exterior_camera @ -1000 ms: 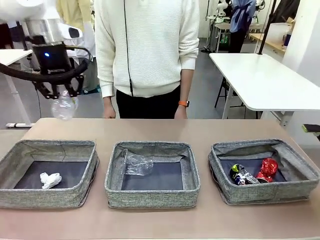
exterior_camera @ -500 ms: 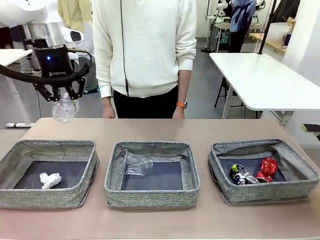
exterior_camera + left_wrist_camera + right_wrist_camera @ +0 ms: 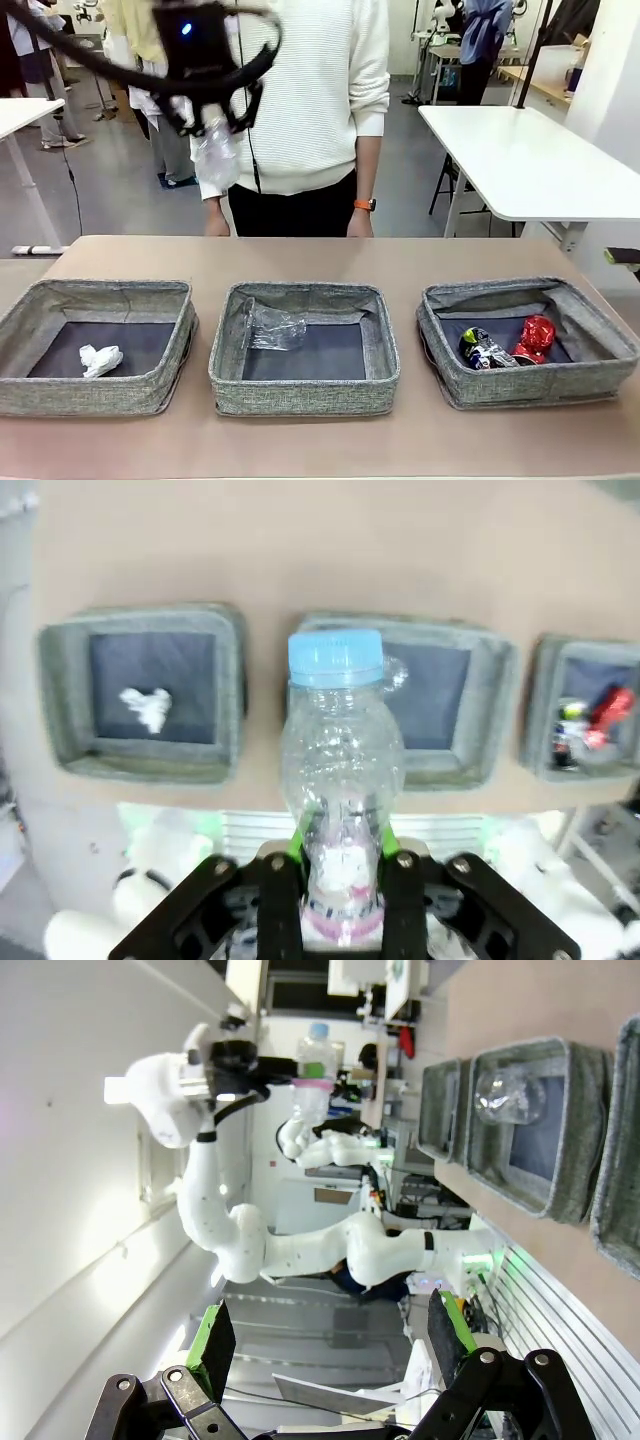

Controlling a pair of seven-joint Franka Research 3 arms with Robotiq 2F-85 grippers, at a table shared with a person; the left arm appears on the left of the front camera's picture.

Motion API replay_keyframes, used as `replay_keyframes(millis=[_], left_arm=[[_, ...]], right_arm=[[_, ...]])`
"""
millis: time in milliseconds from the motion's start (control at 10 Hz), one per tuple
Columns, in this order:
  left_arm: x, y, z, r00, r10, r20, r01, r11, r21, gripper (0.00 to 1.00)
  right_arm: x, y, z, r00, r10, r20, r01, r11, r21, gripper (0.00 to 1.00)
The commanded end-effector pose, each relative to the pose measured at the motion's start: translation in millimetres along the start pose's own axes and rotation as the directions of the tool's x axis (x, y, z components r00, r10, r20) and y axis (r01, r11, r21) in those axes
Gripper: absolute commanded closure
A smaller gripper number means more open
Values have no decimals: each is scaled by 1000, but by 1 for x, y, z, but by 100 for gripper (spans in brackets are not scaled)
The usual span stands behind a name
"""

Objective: Sort the waste into the appropriate baskets.
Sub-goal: Pick up the waste item pointed out by the person.

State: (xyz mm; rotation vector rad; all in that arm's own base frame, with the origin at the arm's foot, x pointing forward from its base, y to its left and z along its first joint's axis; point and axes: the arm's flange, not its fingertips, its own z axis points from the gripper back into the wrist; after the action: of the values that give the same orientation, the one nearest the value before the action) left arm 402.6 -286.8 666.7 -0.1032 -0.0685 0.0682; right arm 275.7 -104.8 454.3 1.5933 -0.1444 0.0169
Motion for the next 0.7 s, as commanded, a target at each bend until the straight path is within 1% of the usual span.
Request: replay_keyframes(millis=[0,100,200,300,400,500,600], left_arm=[[24,-40,17,999,33,-19,-33,999,-3,77],[24,-58,23,997,78,-27,-78,997,10,77],[22,-73,30,991,126,-44,-127,992,-12,77],[21,-80,34,987,148,-69,-151,988,-30,77],[20,-80,36,985,158,-68,-162,985,-66,77],[21,-76,37,982,191,-8,-190,974,-124,77],[21,-74,39,983,185,-15,-184,965,-188,77]], right_arm=[[1,6,1,1000,-20,2,20,1000,15,0],[1,6,1,1000,-20,2,20,1000,15,0],[1,6,1,1000,-20,2,20,1000,15,0],[1,6,1,1000,-20,2,20,1000,15,0],[1,6,1,1000,-20,2,20,1000,15,0],[1,6,1,1000,-20,2,20,1000,15,0],[1,6,1,1000,-20,2,20,1000,15,0]])
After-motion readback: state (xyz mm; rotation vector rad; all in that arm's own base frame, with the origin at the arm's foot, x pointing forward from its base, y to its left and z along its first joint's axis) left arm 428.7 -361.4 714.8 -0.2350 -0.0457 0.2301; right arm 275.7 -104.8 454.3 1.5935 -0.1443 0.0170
